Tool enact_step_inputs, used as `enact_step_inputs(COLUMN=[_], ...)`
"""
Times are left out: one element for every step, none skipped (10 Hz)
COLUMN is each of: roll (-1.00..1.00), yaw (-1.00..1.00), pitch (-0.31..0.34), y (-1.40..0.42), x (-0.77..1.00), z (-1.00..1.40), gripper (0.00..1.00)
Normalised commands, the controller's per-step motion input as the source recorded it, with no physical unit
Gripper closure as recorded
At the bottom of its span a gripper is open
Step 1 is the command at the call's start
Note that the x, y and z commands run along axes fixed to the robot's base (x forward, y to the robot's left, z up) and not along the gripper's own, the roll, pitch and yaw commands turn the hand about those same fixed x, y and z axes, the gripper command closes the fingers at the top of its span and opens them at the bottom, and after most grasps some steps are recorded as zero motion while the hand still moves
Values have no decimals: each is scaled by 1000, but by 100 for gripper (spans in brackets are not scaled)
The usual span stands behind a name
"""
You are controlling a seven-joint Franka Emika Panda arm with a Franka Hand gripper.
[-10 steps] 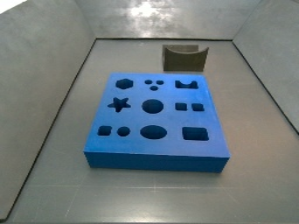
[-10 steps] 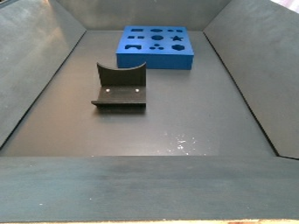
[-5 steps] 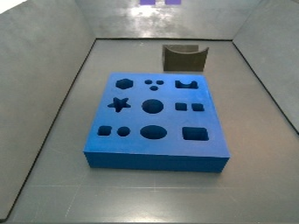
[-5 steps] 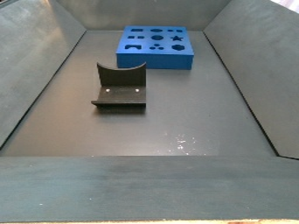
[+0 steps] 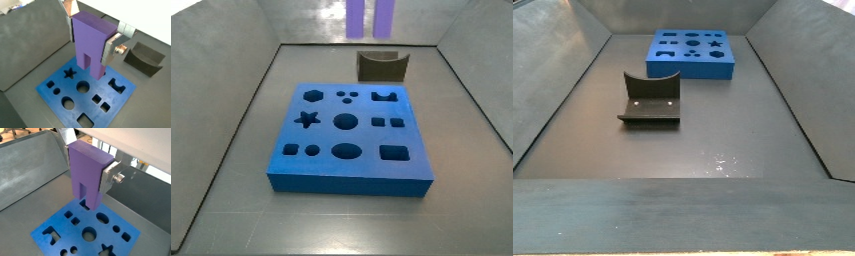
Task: Pick up the double-square object. Rotate the double-square object. Move to above the board. Insert the double-square object.
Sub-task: Insert the double-square object.
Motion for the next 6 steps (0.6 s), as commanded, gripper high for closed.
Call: enact_step_inputs(roll=[271,260,249,200,160,111], yaw=[63,120,146,140,109,77], pitch=[86,120,149,151,134,103], y=[-49,-66,-83,-109,-123,-129], x=[586,580,589,620,640,671], z=[-471,-517,-537,-520,-480,-457], gripper=[100,100,100,100,100,100])
